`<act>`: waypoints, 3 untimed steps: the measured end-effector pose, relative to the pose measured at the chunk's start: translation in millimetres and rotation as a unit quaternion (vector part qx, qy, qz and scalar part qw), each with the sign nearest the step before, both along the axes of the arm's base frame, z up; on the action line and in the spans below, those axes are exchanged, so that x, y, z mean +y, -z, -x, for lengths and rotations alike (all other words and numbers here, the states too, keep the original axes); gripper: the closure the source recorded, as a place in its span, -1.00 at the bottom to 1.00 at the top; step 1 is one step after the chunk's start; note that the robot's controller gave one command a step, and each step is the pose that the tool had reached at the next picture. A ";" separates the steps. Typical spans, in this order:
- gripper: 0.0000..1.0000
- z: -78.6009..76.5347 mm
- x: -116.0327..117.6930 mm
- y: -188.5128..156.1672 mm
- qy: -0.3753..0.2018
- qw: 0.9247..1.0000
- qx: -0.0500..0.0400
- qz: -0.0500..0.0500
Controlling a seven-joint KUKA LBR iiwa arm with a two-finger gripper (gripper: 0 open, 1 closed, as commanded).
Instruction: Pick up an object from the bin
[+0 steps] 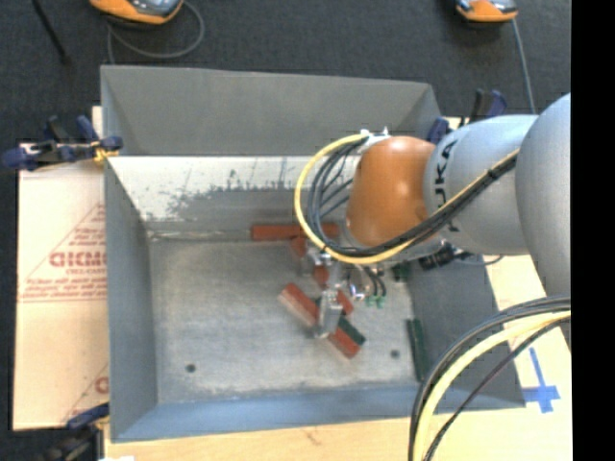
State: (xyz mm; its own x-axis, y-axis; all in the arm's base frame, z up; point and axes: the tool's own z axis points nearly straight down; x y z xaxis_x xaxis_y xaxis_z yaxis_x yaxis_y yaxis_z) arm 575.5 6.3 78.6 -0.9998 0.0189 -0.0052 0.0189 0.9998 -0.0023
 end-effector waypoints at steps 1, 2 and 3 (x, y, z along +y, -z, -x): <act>1.00 0.7 3.5 0.4 0.001 1.000 0.001 -0.002; 1.00 7.0 -4.0 -90.8 -0.003 1.000 -0.003 -0.001; 1.00 1.3 -8.1 -177.7 0.007 1.000 -0.004 -0.001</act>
Offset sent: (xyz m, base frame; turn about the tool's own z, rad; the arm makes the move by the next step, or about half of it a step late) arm 0.0000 0.0000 0.0000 0.0000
